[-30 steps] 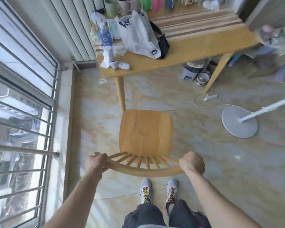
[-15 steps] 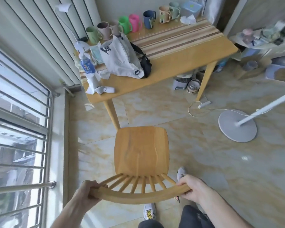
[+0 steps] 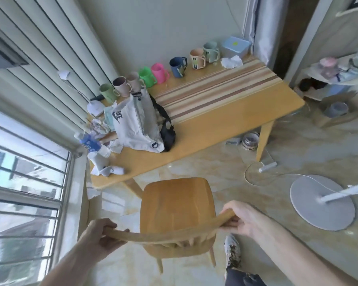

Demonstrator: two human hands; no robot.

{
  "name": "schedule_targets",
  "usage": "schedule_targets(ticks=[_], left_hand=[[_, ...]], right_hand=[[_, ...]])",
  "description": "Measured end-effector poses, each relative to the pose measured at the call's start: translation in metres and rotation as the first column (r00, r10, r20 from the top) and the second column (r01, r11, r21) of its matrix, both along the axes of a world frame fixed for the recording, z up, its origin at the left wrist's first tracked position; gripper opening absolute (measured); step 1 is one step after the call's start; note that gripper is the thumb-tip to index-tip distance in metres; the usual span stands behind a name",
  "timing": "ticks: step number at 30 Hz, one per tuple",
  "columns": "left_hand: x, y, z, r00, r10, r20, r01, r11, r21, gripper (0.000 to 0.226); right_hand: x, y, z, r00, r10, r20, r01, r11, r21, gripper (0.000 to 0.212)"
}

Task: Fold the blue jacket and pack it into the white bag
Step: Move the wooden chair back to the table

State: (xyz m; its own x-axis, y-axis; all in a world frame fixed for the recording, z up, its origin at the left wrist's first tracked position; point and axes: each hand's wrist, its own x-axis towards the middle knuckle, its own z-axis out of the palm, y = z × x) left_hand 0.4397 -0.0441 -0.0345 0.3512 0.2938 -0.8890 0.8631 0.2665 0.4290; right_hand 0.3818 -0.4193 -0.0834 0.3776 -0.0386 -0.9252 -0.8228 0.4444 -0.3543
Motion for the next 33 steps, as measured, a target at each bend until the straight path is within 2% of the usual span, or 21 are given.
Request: schedule_targets(ticks=[6,13,15,19,23,28,33], left_hand=[[0.049,-0.076,-0.004,0.996,0.079,0.038,-0.077,0.996,-0.052,0.011],[0.101,-0.155,-0.041,0.981,0.171,0.092,-0.156,0.976,-0.15,0.007],[0.116,-0.171,-0.055,0.977,0.18,0.111,-0.161,0.973,-0.168,0.011],[0.154,-0.19,-0.078,0.973,0.199,0.116,-0.176,0.967,-0.182,0.019],[0.186,-0.209,-0.088,0.971,0.225,0.08,-0.203,0.955,-0.216,0.011],[0.197,-0.22,-0.108,0.96,0.279,0.037,-0.257,0.924,-0.282,0.018],[0.198,-0.219,-0.118,0.952,0.305,0.002,-0.296,0.926,-0.234,0.023]], right_hand=[[0.082,-0.078,0.011,0.998,0.055,0.044,-0.053,0.997,-0.059,0.011],[0.164,-0.142,-0.002,0.996,0.056,0.076,-0.043,0.987,-0.156,0.012],[0.185,-0.157,-0.011,0.996,0.037,0.085,-0.022,0.985,-0.171,0.02],[0.222,-0.174,-0.021,0.996,0.016,0.084,0.0,0.981,-0.192,0.027],[0.256,-0.187,-0.027,0.997,0.023,0.079,-0.006,0.976,-0.219,0.031],[0.289,-0.197,-0.036,0.997,0.072,0.025,-0.064,0.969,-0.24,0.031],[0.289,-0.197,-0.045,0.997,0.069,-0.028,-0.074,0.966,-0.248,0.028]])
